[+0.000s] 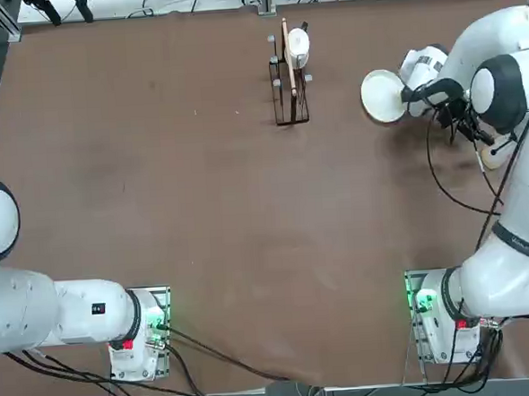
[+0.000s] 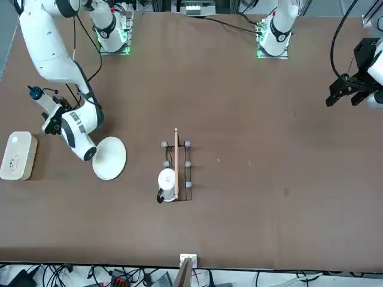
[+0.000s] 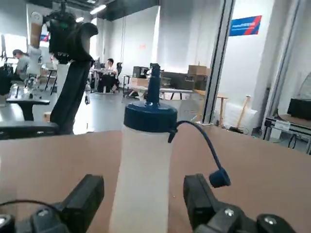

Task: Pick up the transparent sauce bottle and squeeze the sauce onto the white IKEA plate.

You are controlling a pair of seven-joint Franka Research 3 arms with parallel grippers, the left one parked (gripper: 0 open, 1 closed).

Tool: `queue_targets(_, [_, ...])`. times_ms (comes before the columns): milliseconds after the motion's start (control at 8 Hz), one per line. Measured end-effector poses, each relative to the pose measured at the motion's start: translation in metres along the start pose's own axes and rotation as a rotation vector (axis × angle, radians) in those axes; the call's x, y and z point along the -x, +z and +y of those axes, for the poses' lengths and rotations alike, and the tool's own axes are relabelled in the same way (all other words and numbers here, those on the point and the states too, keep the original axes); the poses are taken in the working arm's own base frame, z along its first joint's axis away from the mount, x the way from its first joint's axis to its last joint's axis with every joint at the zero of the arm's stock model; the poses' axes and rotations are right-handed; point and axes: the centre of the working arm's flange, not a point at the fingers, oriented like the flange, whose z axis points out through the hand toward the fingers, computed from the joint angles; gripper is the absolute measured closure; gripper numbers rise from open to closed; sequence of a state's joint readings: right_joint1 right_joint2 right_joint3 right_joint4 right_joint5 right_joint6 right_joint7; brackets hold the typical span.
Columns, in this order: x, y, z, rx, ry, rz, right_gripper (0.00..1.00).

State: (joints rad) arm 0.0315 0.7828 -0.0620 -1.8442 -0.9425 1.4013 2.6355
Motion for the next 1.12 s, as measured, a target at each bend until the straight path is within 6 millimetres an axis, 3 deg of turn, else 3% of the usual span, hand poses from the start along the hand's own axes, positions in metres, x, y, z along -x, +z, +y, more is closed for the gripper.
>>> queue_targets(375, [0.004, 0.026, -0.009, 0.023, 0.065, 0.045, 0.00])
queue_targets(750, [0.010, 0.067, -0.011, 0.046, 0.055, 0.105, 0.00])
queue_targets(1000, [0.019, 0.074, -0.003, 0.035, 0.032, 0.110, 0.05])
queue_targets(1125, [0.020, 0.073, -0.002, 0.029, 0.030, 0.108, 0.15])
